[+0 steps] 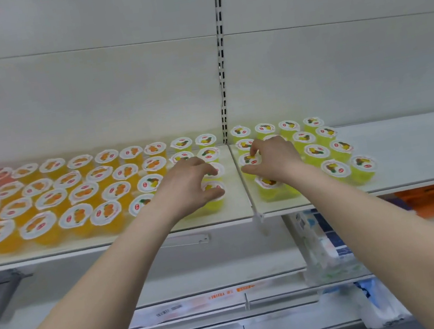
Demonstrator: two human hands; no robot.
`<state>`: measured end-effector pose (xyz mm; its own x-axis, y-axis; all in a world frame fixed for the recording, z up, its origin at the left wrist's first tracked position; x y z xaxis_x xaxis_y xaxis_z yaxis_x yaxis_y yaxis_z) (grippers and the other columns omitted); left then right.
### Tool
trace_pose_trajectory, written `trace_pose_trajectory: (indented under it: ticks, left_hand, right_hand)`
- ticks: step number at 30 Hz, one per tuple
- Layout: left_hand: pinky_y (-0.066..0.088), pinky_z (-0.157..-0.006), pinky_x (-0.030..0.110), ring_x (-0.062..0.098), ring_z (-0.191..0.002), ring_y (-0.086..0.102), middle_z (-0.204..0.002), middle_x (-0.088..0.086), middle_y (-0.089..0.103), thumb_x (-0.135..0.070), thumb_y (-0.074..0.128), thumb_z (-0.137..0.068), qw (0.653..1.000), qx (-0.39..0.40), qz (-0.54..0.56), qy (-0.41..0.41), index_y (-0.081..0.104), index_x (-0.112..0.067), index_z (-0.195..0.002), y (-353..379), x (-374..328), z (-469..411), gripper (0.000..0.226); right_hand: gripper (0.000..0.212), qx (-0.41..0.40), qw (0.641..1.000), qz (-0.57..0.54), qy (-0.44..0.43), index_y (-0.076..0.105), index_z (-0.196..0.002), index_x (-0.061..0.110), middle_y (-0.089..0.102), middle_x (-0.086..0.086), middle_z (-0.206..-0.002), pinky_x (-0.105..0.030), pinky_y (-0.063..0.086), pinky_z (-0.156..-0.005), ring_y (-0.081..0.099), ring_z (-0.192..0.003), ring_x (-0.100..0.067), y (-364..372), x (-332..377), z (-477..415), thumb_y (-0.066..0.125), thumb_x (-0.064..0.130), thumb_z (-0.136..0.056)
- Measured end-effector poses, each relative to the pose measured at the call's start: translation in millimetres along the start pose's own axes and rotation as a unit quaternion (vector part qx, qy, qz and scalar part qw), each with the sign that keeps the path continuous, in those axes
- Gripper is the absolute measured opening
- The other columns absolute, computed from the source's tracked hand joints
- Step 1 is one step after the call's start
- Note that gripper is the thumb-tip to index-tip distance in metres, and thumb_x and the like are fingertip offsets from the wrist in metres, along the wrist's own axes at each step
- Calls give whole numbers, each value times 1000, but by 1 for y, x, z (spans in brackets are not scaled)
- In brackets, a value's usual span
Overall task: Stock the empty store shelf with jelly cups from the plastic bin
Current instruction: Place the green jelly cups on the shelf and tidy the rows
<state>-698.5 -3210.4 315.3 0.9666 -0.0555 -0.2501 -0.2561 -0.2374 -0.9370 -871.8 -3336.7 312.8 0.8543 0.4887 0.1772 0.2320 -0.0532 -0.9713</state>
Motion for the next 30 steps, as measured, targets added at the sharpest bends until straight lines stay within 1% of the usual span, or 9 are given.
trace_pose_trajectory:
  ticks: [5, 9, 12, 15, 18, 20, 23, 27, 30]
  left_hand:
    - [44, -91, 36, 18, -115, 50, -121, -7, 59, -55, 61, -82, 1000, 11, 2, 3, 65, -30, -116, 3, 3, 0, 42]
    - [44, -89, 34, 19, -114, 51, -119, -7, 60, -55, 58, -84, 1000, 15, 2, 2, 66, -30, -114, 6, 4, -1, 39]
    - [42, -87, 32, 19, -113, 51, -117, -6, 61, -49, 55, -90, 1000, 1, 8, 2, 67, -30, -112, 3, 7, 1, 32]
    - [40, -87, 31, 20, -113, 52, -118, -5, 62, -37, 53, -94, 1000, -20, 12, -8, 67, -28, -113, -3, 15, 7, 25]
    - [44, -88, 33, 23, -114, 52, -121, -3, 61, -29, 52, -94, 999, -20, -10, -29, 66, -27, -115, -8, 27, 15, 25]
    - [46, -89, 37, 24, -114, 52, -122, -2, 61, -31, 53, -93, 999, -10, -26, -43, 65, -27, -116, -10, 34, 22, 26]
    - [46, -87, 36, 23, -112, 52, -117, -2, 61, -45, 54, -90, 998, 2, -48, -51, 64, -30, -116, -14, 40, 31, 32]
    - [46, -84, 34, 20, -108, 55, -113, -4, 62, -59, 60, -81, 997, 22, -66, -40, 61, -31, -120, -17, 40, 39, 48]
    - [47, -85, 33, 19, -108, 56, -118, -4, 58, -54, 69, -76, 996, 38, -74, -39, 57, -29, -125, -16, 40, 44, 57]
  right_hand:
    - [39, -7, 1000, -9, 19, 57, -106, 25, 63, -5, -98, -32, 36, -70, 53, -106, -27, 4, -7, -5, 64, 47, -75]
    - [41, 12, 1000, -10, 25, 55, -105, 26, 63, -2, -89, -32, 34, -66, 52, -105, -25, 3, -9, -4, 64, 49, -73]
    - [44, 13, 1000, -1, 18, 59, -106, 25, 65, -1, -93, -34, 39, -72, 49, -111, -26, -3, -3, -5, 62, 58, -76]
    - [40, -13, 1000, 2, -16, 60, -109, 24, 66, -1, -104, -38, 41, -83, 46, -115, -29, -9, 11, 1, 60, 53, -82]
    - [35, -34, 997, -11, -66, 61, -106, 24, 66, 1, -102, -36, 40, -79, 46, -111, -26, -10, 32, 14, 61, 50, -84]
    - [32, -26, 992, -77, -101, 63, -98, 25, 65, 5, -96, -36, 45, -79, 51, -103, -22, -9, 47, 26, 62, 53, -82]
    - [36, 1, 978, -160, -135, 62, -87, 29, 64, 10, -88, -37, 47, -79, 53, -95, -17, -3, 68, 42, 64, 63, -76]
    - [46, 9, 979, -85, -183, 61, -94, 27, 63, 6, -92, -37, 43, -81, 51, -94, -19, 6, 85, 52, 66, 65, -71]
    - [41, -3, 982, -56, -182, 57, -100, 27, 60, 4, -95, -36, 41, -80, 51, -94, -21, 9, 86, 53, 69, 53, -72]
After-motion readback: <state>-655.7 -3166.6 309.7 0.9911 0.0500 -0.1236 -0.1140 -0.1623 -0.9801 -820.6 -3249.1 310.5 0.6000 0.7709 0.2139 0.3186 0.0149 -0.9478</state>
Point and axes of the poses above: each hand's wrist, its own z-axis away from the middle knuckle, its own y-axis out of the palm, x = y × z, the point moved 4 cm from there along -z, towards the middle knuckle
